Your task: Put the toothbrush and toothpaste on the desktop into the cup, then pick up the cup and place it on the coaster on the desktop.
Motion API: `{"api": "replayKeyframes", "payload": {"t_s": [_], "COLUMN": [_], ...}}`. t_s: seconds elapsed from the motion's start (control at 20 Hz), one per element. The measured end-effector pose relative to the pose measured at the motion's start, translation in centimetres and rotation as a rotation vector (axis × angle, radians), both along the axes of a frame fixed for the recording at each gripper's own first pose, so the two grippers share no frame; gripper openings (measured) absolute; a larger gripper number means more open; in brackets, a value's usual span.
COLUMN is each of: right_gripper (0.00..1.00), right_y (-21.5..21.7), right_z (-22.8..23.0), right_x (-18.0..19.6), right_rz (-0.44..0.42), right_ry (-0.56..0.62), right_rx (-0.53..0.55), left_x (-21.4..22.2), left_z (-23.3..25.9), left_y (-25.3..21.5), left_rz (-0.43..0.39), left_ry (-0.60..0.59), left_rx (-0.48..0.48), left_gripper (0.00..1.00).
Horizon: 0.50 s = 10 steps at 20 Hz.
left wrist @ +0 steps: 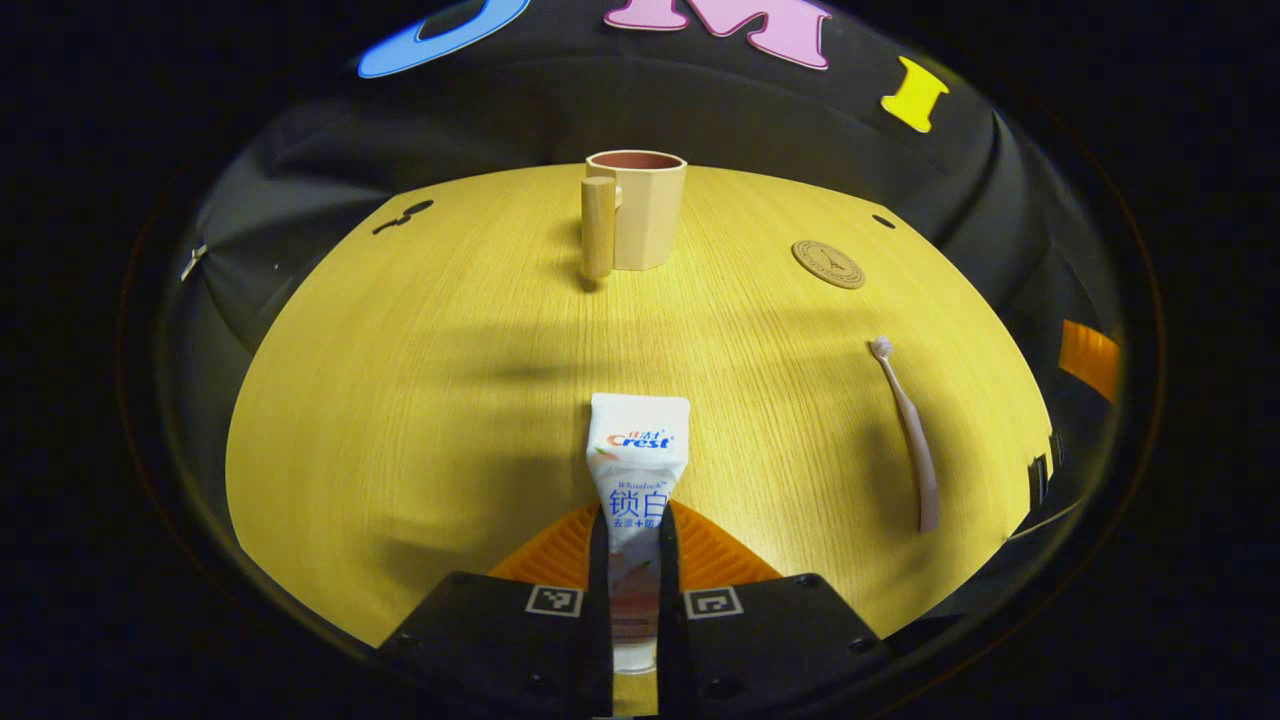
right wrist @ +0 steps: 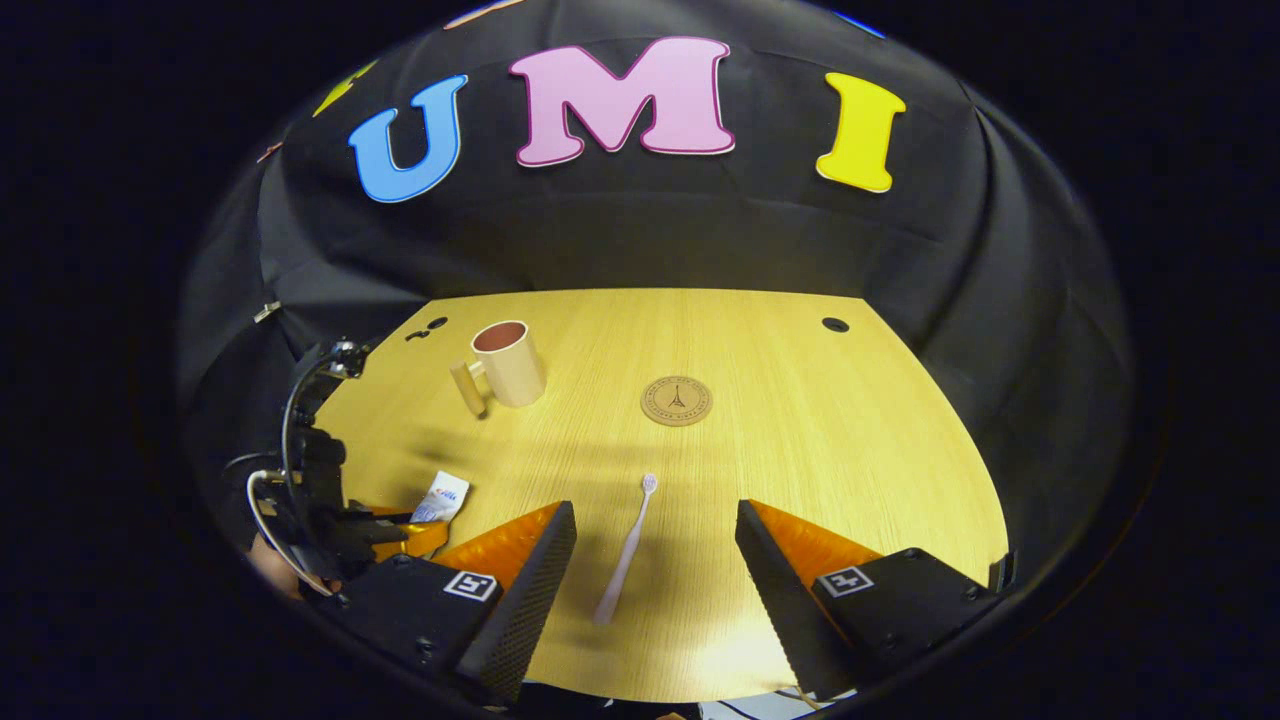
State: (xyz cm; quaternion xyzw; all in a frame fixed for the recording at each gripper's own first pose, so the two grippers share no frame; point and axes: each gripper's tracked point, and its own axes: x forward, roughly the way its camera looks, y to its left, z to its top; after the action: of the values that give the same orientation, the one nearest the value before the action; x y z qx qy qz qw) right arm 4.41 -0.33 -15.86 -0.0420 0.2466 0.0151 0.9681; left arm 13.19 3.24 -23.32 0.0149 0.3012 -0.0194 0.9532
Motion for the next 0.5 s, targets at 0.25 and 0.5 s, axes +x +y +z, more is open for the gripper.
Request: {"api": "replayKeyframes", "payload": {"t_s": [0.25, 0.5], "right_gripper": [0.99, 0.99], "right_y": [1.2, 1.5], "right_z": [-1.9, -4.6], "right_x": [0.7, 2.2], "right_rz": [0.017, -0.019], "right_ry": [0.040, 0.111], "right_rx": [-0.012, 0.021], "left_x": [-2.4, -5.7], "left_z": [2.6, 4.7], "left_y": [0.2, 1.4], "left_rz": [0.009, 0.052], "left_ry": [-0.061, -0.087], "left_rx": [-0.090, -0.147], "left_gripper": [0.22, 0.22]}}
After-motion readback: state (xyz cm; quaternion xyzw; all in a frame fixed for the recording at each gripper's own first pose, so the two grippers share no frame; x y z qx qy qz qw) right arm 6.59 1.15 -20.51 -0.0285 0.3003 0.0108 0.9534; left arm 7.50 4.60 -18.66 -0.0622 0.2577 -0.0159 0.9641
